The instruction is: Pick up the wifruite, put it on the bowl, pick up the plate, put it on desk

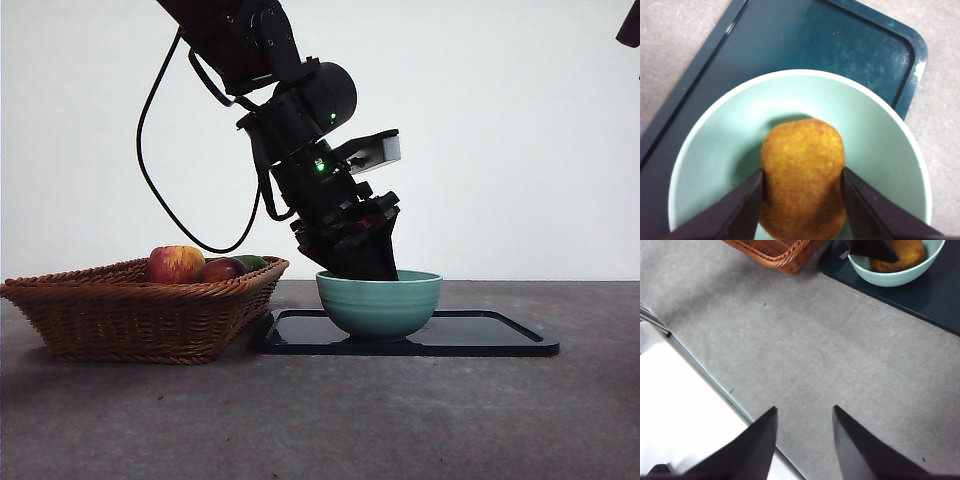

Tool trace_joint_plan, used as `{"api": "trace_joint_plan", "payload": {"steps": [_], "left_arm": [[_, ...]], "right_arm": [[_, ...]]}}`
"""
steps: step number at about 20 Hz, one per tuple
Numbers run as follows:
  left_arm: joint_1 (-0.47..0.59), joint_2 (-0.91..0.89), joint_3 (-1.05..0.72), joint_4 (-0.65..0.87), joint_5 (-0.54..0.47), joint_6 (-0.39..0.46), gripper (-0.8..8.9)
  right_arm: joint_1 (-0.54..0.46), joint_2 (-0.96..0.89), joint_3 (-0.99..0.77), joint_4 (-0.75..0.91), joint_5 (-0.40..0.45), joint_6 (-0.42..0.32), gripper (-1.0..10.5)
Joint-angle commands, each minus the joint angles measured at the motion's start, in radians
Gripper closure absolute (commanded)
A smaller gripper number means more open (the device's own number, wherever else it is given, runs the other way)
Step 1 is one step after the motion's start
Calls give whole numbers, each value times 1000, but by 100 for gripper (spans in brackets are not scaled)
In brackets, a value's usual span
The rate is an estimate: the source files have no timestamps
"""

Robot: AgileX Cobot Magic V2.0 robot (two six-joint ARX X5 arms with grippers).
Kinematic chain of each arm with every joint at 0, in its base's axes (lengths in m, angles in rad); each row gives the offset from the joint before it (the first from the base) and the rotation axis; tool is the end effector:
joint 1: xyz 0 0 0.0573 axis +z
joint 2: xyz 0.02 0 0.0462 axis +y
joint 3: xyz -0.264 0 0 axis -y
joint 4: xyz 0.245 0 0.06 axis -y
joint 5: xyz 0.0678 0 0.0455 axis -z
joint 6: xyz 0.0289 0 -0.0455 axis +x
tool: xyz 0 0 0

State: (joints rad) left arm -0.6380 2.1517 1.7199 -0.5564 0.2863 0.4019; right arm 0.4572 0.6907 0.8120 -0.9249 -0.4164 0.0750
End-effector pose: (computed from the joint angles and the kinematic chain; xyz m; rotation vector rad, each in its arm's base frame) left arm 0.3687 -0.2835 0.1964 0.5203 0.8269 -1.0420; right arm 0.1006 0.0625 0.2931 0.0494 0.8588 0.7933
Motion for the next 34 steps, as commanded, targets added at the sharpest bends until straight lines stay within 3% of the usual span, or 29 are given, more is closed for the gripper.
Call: {"api": "trace_joint_plan", "payload": {"steps": [1, 7, 16, 27, 34], "left_arm": [[-10, 32, 29, -5, -1, -4, 637], [-3, 29, 111, -59, 6, -87, 636], [38, -1, 575, -391, 13, -265, 636], [157, -322, 586, -599, 2, -373, 636], [209, -494, 584, -772, -200, -443, 636]], "right_arm": [[5, 5, 11, 4, -3, -4, 770], [5, 5, 11, 5, -2, -5, 770], [5, 5, 11, 6, -2, -8, 770], [5, 5, 11, 12, -2, -13, 770], [5, 5, 11, 25, -2, -13, 770]]}}
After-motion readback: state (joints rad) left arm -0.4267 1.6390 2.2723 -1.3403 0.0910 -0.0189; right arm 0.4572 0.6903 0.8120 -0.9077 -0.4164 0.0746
